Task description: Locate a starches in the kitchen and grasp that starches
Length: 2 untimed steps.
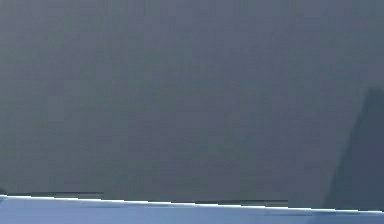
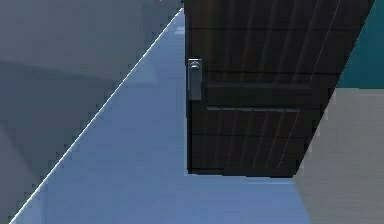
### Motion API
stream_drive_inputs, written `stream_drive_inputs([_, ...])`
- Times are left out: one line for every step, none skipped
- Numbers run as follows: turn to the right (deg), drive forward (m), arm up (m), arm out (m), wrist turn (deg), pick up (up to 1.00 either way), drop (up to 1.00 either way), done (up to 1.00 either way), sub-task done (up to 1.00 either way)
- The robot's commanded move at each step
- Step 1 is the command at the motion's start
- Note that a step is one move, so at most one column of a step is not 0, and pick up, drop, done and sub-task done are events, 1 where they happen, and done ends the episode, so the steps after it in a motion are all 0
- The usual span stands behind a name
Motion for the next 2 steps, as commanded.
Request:
stream_drive_inputs([0.0,0.20,0.00,0.00,0.0,0.00,0.00,0.00,0.00])
stream_drive_inputs([-39.0,0.00,0.00,0.00,0.0,0.00,0.00,0.00,0.00])
